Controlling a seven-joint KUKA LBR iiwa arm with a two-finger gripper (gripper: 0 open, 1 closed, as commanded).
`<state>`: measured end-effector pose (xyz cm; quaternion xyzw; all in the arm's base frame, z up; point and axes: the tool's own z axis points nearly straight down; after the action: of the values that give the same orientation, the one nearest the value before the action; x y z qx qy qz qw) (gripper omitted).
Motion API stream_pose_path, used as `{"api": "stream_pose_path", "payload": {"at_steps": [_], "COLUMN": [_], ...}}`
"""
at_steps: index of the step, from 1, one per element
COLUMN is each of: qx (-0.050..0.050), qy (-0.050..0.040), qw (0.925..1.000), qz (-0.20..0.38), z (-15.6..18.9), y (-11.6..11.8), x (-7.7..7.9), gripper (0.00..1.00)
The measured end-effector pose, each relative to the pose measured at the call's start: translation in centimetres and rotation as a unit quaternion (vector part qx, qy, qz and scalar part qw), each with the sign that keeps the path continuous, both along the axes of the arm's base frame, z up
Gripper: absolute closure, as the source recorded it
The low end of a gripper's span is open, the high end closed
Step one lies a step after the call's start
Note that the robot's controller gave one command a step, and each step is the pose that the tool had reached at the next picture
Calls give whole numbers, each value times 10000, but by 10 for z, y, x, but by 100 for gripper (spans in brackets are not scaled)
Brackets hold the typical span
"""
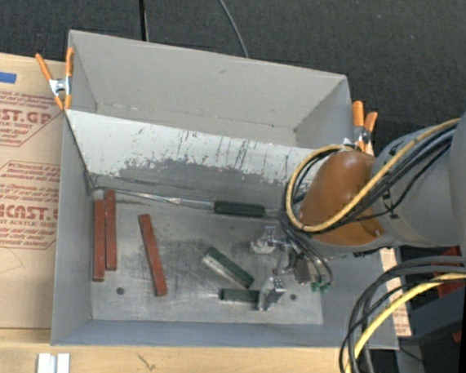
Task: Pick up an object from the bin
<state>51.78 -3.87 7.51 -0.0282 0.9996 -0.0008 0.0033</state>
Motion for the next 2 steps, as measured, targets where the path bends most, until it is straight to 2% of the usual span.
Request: {"api": "stream_pose_path", "payload": {"at_steps": [1, 2], "qx": [9, 15], "qy": [26, 47], "qw": [9995, 9959], "qz": [-315, -900], "z": [14, 24], "y": [13, 24], "x": [-2, -26], "gripper": [0, 0]}}
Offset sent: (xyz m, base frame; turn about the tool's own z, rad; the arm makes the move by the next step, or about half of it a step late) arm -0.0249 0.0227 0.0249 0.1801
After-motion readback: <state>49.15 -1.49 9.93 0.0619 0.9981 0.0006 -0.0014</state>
